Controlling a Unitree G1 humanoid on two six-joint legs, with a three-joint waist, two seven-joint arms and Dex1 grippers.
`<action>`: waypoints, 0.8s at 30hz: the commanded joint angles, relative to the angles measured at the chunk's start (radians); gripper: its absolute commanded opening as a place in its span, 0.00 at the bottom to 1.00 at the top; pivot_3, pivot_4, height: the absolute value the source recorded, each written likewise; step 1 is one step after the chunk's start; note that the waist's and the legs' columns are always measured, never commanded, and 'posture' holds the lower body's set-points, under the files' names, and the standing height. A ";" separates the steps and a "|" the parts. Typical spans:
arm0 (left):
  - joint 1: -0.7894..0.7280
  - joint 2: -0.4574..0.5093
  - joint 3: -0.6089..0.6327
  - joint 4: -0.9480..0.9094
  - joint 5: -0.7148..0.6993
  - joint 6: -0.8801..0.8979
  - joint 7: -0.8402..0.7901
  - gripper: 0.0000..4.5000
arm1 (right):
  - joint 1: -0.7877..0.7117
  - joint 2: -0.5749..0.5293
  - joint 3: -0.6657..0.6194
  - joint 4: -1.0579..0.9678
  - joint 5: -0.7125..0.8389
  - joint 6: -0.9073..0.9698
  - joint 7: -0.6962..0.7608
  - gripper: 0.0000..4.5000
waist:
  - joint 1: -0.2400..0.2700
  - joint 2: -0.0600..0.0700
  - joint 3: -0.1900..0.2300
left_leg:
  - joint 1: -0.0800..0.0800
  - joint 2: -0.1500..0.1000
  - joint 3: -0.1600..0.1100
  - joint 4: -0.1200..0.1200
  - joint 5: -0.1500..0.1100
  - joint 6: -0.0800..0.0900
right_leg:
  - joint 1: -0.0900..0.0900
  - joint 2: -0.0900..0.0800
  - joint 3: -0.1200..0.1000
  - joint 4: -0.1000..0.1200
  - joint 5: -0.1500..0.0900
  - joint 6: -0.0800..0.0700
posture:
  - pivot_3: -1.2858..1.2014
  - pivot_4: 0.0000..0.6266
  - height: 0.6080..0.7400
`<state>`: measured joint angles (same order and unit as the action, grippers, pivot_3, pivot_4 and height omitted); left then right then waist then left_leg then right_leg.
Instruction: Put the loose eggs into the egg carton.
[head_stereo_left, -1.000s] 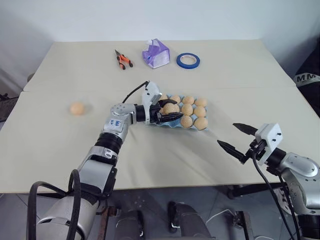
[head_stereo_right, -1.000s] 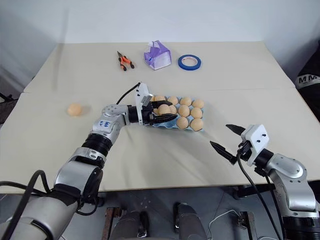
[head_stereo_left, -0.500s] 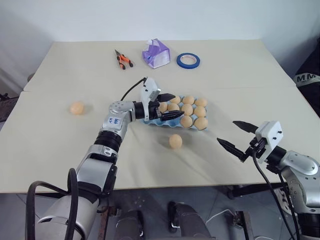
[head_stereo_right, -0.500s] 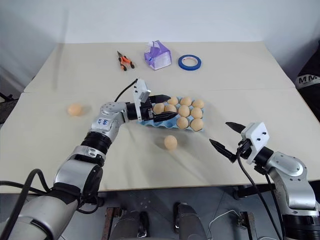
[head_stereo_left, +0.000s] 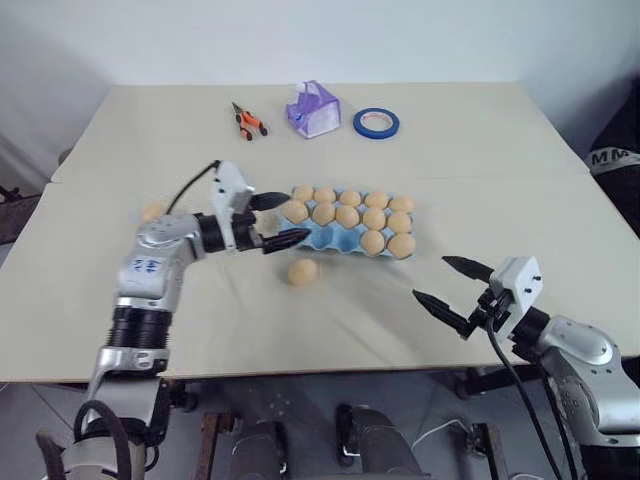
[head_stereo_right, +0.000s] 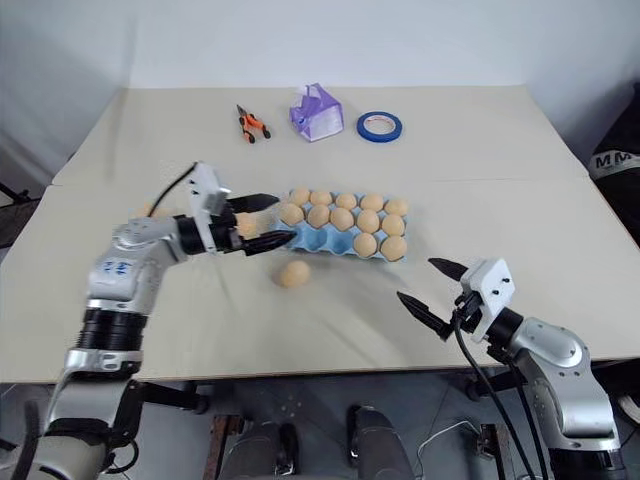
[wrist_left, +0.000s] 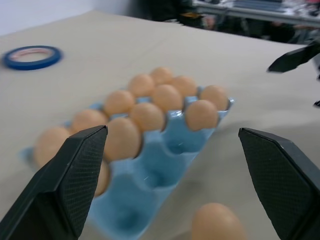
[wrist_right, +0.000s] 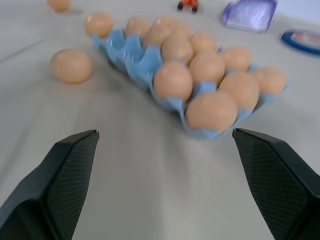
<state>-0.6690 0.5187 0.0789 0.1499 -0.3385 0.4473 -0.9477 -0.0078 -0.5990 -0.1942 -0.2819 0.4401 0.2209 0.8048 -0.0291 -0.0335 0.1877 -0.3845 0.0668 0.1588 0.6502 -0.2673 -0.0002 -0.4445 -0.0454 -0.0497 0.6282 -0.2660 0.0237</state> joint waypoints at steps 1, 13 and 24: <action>0.050 0.071 0.087 -0.096 -0.058 0.061 0.017 0.99 | -0.010 -0.016 -0.018 -0.011 0.018 -0.006 0.018 1.00 | -0.001 0.000 0.000 | 0.000 0.000 0.000 0.000 0.000 0.000 | 0.000 0.000 0.000 0.000 0.000 0.000 | 0.52 0.24 1.00; 0.395 0.238 0.250 -0.308 -0.140 0.167 0.044 0.99 | -0.114 -0.026 0.013 0.098 -0.005 -0.021 0.075 1.00 | 0.006 0.000 0.000 | 0.000 0.001 -0.001 -0.003 0.000 0.000 | -0.001 -0.001 -0.001 0.000 -0.001 -0.002 | 0.52 0.24 1.00; 0.322 0.083 0.004 -0.346 -0.069 0.119 0.154 0.99 | -0.138 -0.025 0.012 0.128 -0.019 -0.036 0.086 1.00 | 0.001 0.000 0.000 | -0.001 0.000 -0.001 -0.003 0.000 0.002 | -0.001 -0.002 -0.001 -0.001 0.000 -0.001 | 0.52 0.24 1.00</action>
<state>-0.3193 0.6169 0.1221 -0.1894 -0.4382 0.6189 -0.8030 -0.1457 -0.6146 -0.1612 -0.1351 0.4143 0.2014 0.8901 -0.0278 -0.0337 0.1876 -0.3856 0.0668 0.1577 0.6472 -0.2672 0.0025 -0.4457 -0.0467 -0.0506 0.6271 -0.2660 0.0228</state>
